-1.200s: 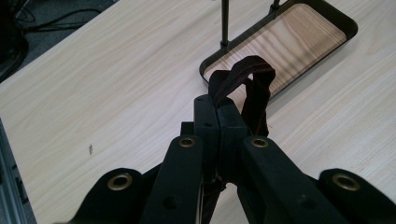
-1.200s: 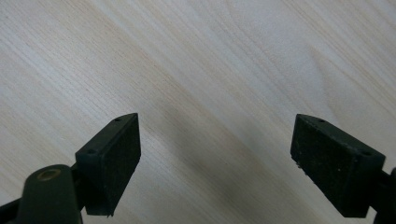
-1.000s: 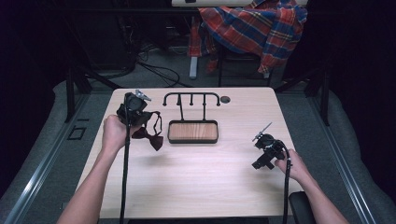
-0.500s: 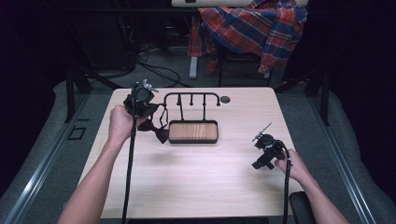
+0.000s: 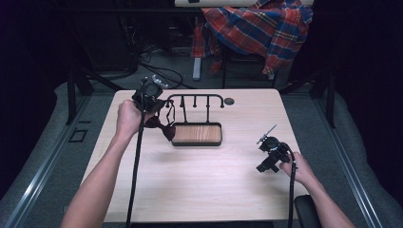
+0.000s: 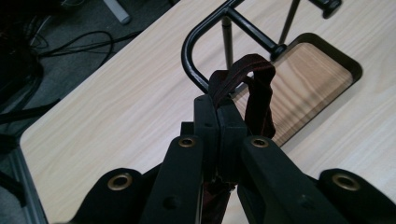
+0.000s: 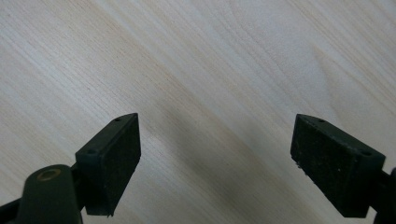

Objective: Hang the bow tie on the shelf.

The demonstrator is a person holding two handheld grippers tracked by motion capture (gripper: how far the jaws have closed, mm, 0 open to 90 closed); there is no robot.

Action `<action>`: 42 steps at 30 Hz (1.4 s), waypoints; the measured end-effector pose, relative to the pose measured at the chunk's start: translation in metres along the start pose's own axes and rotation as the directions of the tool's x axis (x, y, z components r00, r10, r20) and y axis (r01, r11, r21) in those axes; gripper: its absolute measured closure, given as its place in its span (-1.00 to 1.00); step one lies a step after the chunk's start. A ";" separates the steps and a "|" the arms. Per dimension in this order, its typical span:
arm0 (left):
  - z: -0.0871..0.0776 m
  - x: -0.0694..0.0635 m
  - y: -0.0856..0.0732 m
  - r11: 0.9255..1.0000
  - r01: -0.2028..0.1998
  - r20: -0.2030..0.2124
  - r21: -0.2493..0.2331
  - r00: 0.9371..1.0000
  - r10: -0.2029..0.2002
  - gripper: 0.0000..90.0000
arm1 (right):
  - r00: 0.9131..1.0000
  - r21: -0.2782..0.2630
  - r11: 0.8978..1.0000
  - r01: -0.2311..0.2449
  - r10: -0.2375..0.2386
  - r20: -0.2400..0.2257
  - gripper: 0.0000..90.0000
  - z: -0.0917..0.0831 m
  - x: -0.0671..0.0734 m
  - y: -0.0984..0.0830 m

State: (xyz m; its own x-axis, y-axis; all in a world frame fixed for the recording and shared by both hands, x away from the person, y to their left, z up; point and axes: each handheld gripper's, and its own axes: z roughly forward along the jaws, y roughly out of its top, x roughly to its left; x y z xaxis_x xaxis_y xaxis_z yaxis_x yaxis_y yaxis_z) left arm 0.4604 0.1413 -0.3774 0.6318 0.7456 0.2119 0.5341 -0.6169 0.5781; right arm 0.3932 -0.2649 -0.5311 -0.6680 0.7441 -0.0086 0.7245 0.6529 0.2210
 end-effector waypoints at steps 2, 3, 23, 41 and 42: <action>0.003 0.001 0.001 1.000 0.004 -0.004 0.003 1.000 -0.004 0.98 | 1.000 0.001 1.000 0.000 0.000 0.000 -0.65 0.000 0.000 0.000; 0.005 0.003 0.002 1.000 0.003 -0.008 0.003 1.000 -0.003 0.98 | 1.000 0.007 1.000 0.000 0.000 -0.003 -0.65 0.000 0.000 0.000; 0.031 0.022 0.000 0.995 0.089 0.009 0.035 0.996 -0.089 0.98 | 1.000 0.018 1.000 0.008 -0.008 -0.003 -0.65 -0.001 -0.001 0.001; 0.042 0.021 -0.004 0.993 0.104 0.025 0.054 0.994 -0.105 0.98 | 1.000 0.020 1.000 0.011 -0.011 -0.004 -0.65 -0.001 0.000 0.001; 0.043 0.021 -0.005 0.993 0.103 0.024 0.056 0.994 -0.105 0.97 | 1.000 0.020 1.000 0.012 -0.012 -0.004 -0.65 -0.001 0.000 0.001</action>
State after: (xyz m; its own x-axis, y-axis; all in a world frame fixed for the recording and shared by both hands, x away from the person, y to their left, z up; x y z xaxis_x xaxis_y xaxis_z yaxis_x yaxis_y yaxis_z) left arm 0.4951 0.1488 -0.4092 0.5857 0.7999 0.1311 0.6272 -0.5497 0.5518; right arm 0.3938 -0.2648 -0.5299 -0.6771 0.7358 -0.0071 0.7198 0.6644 0.2011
